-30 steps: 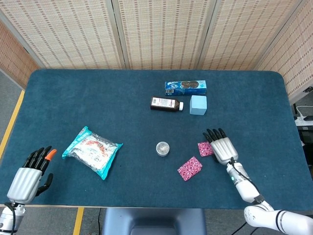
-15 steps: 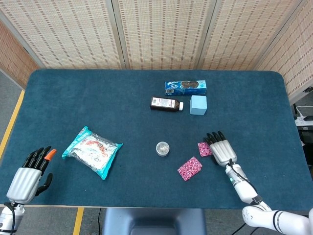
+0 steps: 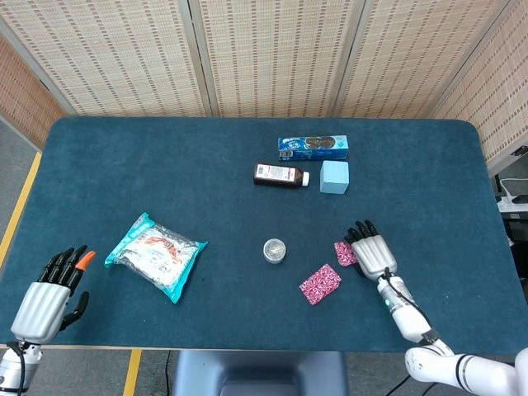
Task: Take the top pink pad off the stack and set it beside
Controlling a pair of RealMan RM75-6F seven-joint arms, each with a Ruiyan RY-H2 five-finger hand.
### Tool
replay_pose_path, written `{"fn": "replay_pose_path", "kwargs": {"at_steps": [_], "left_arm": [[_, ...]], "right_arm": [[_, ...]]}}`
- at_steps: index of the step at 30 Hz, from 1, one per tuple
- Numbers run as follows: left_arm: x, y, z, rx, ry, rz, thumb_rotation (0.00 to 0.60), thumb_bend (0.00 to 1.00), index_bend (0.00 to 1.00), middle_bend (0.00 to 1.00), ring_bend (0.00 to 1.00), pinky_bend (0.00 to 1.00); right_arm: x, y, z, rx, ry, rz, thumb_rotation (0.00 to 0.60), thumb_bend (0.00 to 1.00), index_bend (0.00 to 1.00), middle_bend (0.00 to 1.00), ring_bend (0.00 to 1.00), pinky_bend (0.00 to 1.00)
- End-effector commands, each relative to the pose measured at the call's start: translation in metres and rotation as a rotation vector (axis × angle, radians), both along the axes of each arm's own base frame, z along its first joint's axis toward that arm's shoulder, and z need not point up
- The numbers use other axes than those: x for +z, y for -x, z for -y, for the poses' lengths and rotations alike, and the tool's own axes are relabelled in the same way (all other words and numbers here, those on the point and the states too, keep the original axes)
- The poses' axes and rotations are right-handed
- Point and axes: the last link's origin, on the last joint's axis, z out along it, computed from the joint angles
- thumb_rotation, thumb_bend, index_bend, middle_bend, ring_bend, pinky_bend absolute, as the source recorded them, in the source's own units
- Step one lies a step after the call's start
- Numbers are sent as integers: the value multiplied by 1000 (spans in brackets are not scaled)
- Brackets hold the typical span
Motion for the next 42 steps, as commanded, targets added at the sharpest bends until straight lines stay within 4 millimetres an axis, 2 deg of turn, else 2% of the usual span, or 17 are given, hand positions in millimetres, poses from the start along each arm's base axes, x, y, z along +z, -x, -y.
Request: {"fn": "replay_pose_path", "kwargs": {"at_steps": [1, 8, 17, 32, 38, 42], "left_arm": [[0, 0, 0, -1, -3, -1, 600, 535, 0, 0, 0, 114], [0, -1, 0, -4, -5, 2, 600, 534, 0, 0, 0, 114], [1, -1, 0, -4, -3, 4, 600, 535, 0, 0, 0, 114], [1, -1, 0, -5, -2, 5, 600, 536, 0, 0, 0, 114], [1, 0, 2, -5, -6, 6, 600, 536, 0, 0, 0, 113], [1, -1, 0, -5, -8, 6, 600, 535, 0, 0, 0, 114]], "right_arm": [[-1, 0, 0, 1, 0, -1, 600, 309, 320, 216, 59, 0], [-2, -1, -1, 3, 8, 4, 600, 309, 385, 297, 135, 0], [-2, -3, -1, 10, 16, 4, 600, 309, 469, 353, 158, 0], [4, -7, -2, 30, 38, 12, 600, 309, 513, 379, 164, 0], [17, -10, -12, 67, 50, 34, 600, 309, 517, 382, 164, 0], [31, -5, -30, 87, 38, 38, 600, 309, 517, 383, 164, 0]]}}
